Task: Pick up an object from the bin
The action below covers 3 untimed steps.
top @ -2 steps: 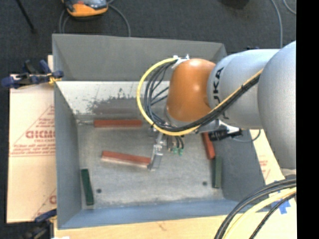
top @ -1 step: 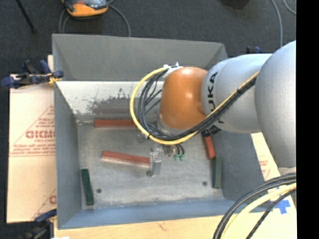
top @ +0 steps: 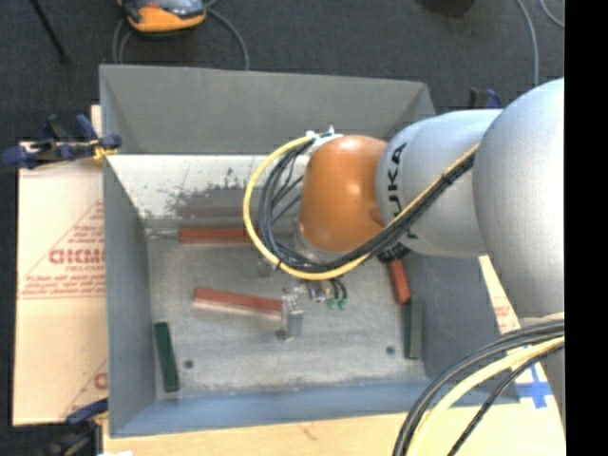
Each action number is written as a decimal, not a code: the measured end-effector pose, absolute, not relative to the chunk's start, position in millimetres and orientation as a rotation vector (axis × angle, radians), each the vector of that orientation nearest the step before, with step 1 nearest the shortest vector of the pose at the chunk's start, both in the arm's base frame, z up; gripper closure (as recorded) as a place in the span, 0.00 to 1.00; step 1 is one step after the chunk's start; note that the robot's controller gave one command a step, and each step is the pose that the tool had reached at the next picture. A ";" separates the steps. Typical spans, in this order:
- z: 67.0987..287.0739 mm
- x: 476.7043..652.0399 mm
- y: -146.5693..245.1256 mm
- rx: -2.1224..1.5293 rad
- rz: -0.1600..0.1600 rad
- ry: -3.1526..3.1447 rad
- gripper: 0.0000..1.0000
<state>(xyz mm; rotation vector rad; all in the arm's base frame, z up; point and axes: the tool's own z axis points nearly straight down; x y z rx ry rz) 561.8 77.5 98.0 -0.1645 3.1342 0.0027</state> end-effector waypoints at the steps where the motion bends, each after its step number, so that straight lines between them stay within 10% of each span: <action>1: 70.4 558.8 116.7 -0.187 0.003 3.136 1.00; 2: 70.4 558.7 116.8 -0.186 0.004 3.136 1.00; 3: 120.4 579.5 124.9 -0.192 0.001 3.139 1.00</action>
Offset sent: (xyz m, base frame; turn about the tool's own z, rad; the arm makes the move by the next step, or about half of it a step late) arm 0.0000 0.0000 0.0000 0.0000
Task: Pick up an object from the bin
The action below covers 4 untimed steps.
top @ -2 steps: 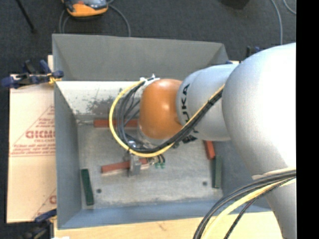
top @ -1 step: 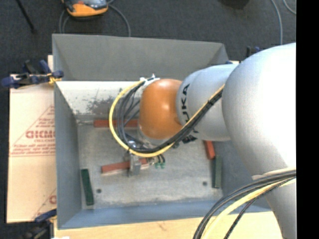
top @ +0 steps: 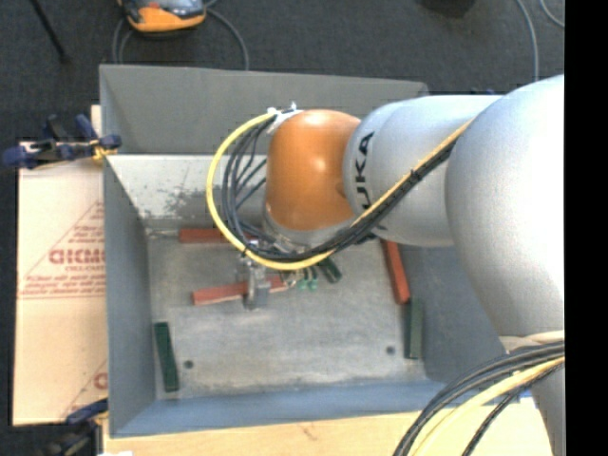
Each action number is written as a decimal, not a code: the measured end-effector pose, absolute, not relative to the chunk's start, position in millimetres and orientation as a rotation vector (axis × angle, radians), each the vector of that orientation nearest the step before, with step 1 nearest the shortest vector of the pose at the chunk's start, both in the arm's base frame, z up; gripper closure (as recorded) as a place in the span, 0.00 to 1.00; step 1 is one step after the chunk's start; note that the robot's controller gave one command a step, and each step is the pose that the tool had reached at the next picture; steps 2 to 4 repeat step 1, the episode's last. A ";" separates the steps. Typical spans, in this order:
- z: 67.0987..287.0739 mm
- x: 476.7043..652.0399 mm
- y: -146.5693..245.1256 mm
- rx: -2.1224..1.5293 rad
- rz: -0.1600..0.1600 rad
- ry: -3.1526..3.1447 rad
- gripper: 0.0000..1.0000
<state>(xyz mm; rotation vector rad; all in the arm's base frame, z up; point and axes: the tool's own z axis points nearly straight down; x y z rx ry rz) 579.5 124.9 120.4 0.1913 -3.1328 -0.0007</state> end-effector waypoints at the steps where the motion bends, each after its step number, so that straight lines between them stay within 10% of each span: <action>1: 232.3 579.2 77.6 0.210 0.002 -3.139 1.00; 4: 232.3 579.2 77.6 0.210 0.002 -3.139 1.00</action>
Offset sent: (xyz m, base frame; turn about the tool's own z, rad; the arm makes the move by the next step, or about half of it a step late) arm 0.0000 0.0000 0.0000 0.0000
